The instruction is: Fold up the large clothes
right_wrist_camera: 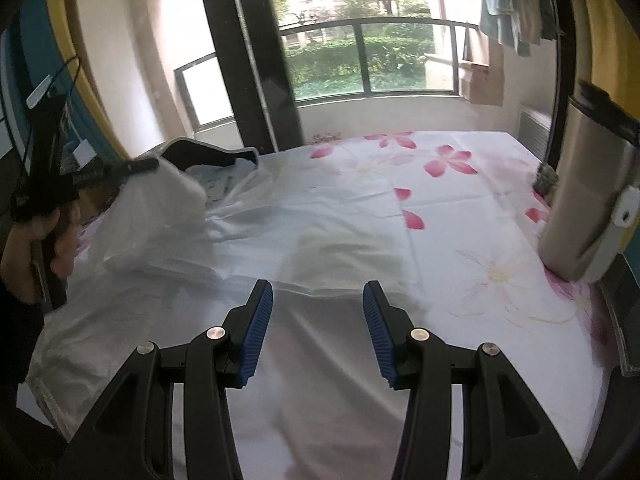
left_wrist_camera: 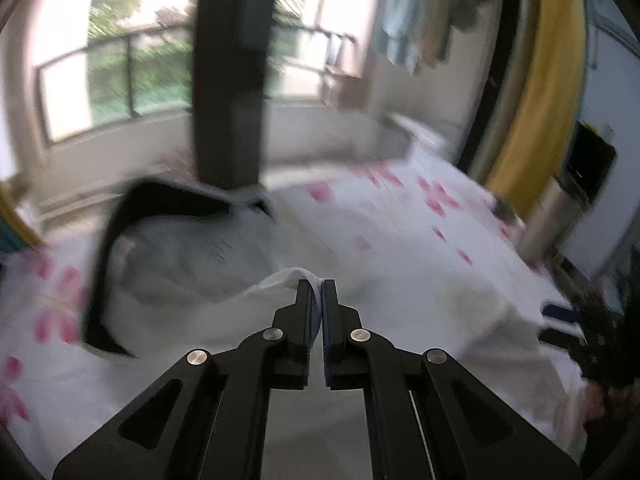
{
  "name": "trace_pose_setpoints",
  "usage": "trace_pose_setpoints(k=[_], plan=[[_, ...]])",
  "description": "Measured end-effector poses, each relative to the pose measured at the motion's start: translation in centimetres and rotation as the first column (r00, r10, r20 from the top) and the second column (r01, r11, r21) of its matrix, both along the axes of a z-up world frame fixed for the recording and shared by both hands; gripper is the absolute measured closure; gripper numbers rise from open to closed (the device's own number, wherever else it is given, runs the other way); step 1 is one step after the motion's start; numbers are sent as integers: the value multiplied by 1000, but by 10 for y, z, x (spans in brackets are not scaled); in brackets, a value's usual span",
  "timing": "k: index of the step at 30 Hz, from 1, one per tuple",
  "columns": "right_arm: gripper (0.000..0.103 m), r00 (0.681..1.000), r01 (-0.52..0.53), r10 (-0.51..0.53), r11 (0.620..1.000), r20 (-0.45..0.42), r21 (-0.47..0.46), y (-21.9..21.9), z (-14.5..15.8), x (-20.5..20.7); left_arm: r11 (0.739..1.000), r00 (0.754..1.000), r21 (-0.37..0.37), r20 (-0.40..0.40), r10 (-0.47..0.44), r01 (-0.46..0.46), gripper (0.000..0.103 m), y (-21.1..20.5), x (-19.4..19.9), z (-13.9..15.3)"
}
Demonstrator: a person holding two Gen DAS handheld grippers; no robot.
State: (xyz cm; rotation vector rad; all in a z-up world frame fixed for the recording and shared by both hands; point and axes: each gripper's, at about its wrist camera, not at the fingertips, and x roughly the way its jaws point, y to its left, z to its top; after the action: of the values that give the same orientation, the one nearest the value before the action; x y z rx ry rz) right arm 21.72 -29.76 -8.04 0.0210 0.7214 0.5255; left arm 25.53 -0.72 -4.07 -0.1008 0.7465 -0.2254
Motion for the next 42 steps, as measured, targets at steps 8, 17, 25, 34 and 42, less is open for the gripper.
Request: trace_pose_setpoints(k=[8, 17, 25, 34, 42], plan=[[56, 999, 26, -27, 999, -30, -38, -9, -7, 1, 988, 978, -88, -150, -142, 130, 59, -24, -23, -47], [56, 996, -86, 87, 987, 3, -134, 40, 7, 11, 993, 995, -117, -96, -6, -6, 58, 50, -84, -31], [56, 954, -281, 297, 931, 36, -232, 148, 13, 18, 960, 964, -111, -108, 245, -257, 58, 145, -109, -44], [56, 900, -410, 436, 854, 11, -320, 241, -12, 37, 935, 939, -138, -162, 303, -326, 58, 180, -118, -75], [100, 896, -425, 442, 834, -34, -352, 250, -37, 56, 942, 940, -77, -136, 314, -326, 58, 176, -119, -76]])
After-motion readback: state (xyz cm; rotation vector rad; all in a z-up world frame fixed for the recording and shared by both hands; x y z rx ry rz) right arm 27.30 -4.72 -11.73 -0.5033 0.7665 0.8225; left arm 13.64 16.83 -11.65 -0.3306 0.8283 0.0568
